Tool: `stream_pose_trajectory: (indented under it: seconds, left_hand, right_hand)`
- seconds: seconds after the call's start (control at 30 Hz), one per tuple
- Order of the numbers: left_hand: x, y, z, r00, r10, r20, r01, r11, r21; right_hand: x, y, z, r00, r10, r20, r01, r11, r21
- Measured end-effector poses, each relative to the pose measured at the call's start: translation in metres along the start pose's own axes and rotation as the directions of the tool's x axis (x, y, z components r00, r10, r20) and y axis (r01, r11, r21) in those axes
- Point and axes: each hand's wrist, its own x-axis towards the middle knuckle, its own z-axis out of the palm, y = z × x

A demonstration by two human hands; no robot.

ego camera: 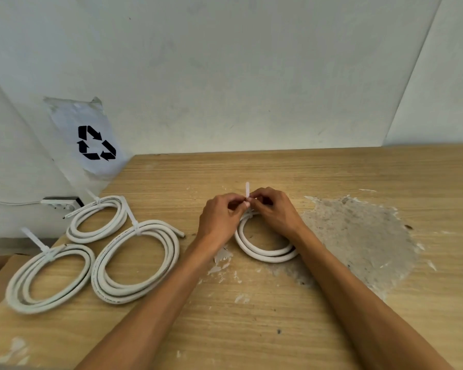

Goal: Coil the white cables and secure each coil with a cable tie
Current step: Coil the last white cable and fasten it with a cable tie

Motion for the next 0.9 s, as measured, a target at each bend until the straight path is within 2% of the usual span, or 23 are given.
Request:
stream_pose_trajectory:
  seconds: [0.07,0.13,0.2,0.3,0.4,0.57,0.67,0.83,0.9]
  left_hand:
    - [-0.008,-0.002,0.008,0.999,-0.048,0.004,0.048,0.998,0.031]
    - [-0.011,0.002,0.011,0.997,-0.066,-0.042,0.065,0.998,-0.019]
    - [-0.009,0.007,0.011,0.995,-0.074,-0.071,0.069,0.995,-0.070]
    - [-0.010,0.013,0.012,0.997,-0.065,-0.042,0.062,0.995,-0.074]
    - [-0.016,0.017,0.015,0.998,-0.013,-0.056,0.002,0.984,-0.178]
    - [-0.020,0.025,0.014,0.989,0.093,-0.114,-0.126,0.936,-0.328]
    - [-0.020,0.030,0.009,0.986,0.143,-0.083,-0.165,0.911,-0.378]
    - [-0.034,0.021,0.009,0.991,0.125,-0.036,-0.128,0.888,-0.441]
    - [-0.038,0.016,0.011,0.994,0.107,-0.002,-0.098,0.898,-0.429]
  right_hand:
    - [0.000,-0.004,-0.002,1.000,0.030,-0.008,-0.029,0.999,0.037]
    - [0.000,-0.008,-0.006,0.999,0.034,-0.012,-0.033,0.998,0.046]
    - [0.000,-0.012,-0.012,1.000,0.015,-0.008,-0.015,1.000,0.009]
    - [0.001,-0.021,-0.022,0.999,-0.022,0.025,0.023,0.998,-0.058]
    - [0.001,-0.034,-0.033,0.997,-0.074,0.012,0.075,0.993,-0.087]
    - [-0.008,-0.045,-0.045,0.997,-0.076,-0.016,0.077,0.996,0.036]
    - [-0.018,-0.047,-0.047,0.997,-0.069,-0.047,0.073,0.993,0.096]
    - [-0.028,-0.047,-0.042,0.996,-0.086,-0.025,0.088,0.991,0.096]
    - [-0.034,-0.044,-0.034,0.994,-0.061,-0.088,0.071,0.990,0.118]
